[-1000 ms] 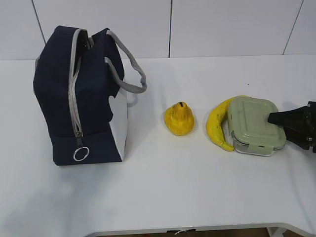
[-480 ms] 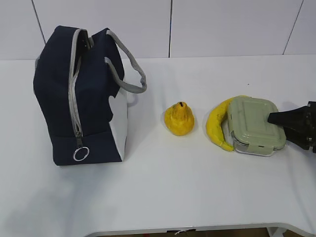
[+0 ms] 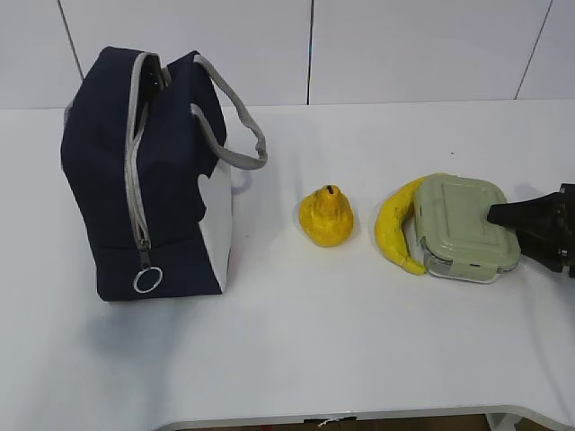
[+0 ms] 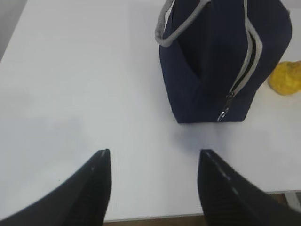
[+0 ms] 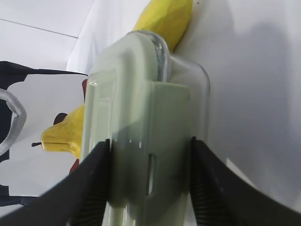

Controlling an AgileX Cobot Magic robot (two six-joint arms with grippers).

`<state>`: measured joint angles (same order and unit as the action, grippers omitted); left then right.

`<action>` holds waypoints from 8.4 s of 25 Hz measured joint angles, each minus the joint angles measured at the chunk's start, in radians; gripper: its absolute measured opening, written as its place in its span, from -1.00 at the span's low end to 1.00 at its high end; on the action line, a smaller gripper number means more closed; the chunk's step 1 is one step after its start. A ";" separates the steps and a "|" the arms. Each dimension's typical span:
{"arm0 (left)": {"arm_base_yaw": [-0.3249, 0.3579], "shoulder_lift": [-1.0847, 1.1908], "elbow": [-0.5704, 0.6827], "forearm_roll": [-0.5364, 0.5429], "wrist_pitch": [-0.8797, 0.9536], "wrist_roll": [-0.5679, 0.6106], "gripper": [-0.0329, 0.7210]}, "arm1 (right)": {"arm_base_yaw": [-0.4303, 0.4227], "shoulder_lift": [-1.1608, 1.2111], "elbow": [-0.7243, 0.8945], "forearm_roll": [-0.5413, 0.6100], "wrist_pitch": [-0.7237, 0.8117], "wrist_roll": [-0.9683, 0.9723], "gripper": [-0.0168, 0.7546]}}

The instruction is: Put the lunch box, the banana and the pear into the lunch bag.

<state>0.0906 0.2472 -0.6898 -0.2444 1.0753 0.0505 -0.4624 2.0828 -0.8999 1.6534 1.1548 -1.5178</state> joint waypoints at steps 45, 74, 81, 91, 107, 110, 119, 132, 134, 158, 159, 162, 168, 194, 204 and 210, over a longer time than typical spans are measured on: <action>-0.136 1.279 -0.398 -0.746 -0.344 0.528 0.10 | 0.000 0.000 0.000 0.004 -0.007 0.043 0.04; -0.138 1.283 -0.401 -0.755 -0.318 0.528 -0.88 | 0.000 -0.100 0.000 -0.088 -0.044 0.141 0.04; -0.138 1.283 -0.401 -0.826 -0.316 0.528 -0.88 | 0.000 -0.195 0.000 -0.127 -0.044 0.240 0.04; -0.138 1.283 -0.401 -0.832 -0.284 0.528 -0.88 | 0.000 -0.379 0.002 -0.155 -0.042 0.398 0.04; -0.138 1.283 -0.401 -0.850 -0.272 0.530 -0.88 | 0.184 -0.518 -0.115 -0.205 -0.027 0.632 0.04; -0.138 1.283 -0.401 -0.866 -0.272 0.530 -0.88 | 0.262 -0.518 -0.208 -0.239 -0.076 0.721 0.03; -0.138 1.283 -0.401 -0.871 -0.272 0.531 -0.88 | 0.472 -0.474 -0.463 -0.375 -0.215 0.958 0.03; -0.138 1.283 -0.401 -0.874 -0.272 0.531 -0.88 | 0.747 -0.270 -0.695 -0.382 -0.373 1.023 0.03; -0.138 1.283 -0.401 -0.874 -0.274 0.531 -0.88 | 0.775 -0.247 -0.730 -0.380 -0.391 1.024 0.03; -0.171 1.283 -0.401 -0.915 -0.293 0.531 -0.89 | 0.922 -0.128 -0.764 -0.751 -0.524 0.981 0.03; -0.178 1.283 -0.401 -0.915 -0.298 0.531 -0.89 | 0.929 -0.128 -0.764 -0.755 -0.528 0.943 0.03; -0.205 1.283 -0.401 -0.917 -0.310 0.531 -0.89 | 0.948 -0.125 -0.764 -0.760 -0.529 0.816 0.03; -0.213 1.283 -0.401 -0.917 -0.317 0.531 -0.89 | 0.967 -0.084 -0.764 -0.756 -0.501 0.600 0.03; -0.217 1.313 -0.401 -0.916 -0.294 0.554 -0.89 | 1.001 -0.023 -0.798 -0.626 -0.428 0.350 0.22; -0.213 1.315 -0.401 -0.920 -0.269 0.575 -0.89 | 1.004 -0.056 -0.940 -1.041 -0.313 0.551 0.22; -0.213 1.315 -0.401 -0.960 -0.266 0.691 -0.89 | 1.004 -0.105 -0.948 -1.202 -0.301 0.733 0.22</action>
<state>-0.1222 1.5618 -1.0911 -1.2045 0.8091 0.7412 0.5413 1.9776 -1.8484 0.4512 0.8538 -0.7853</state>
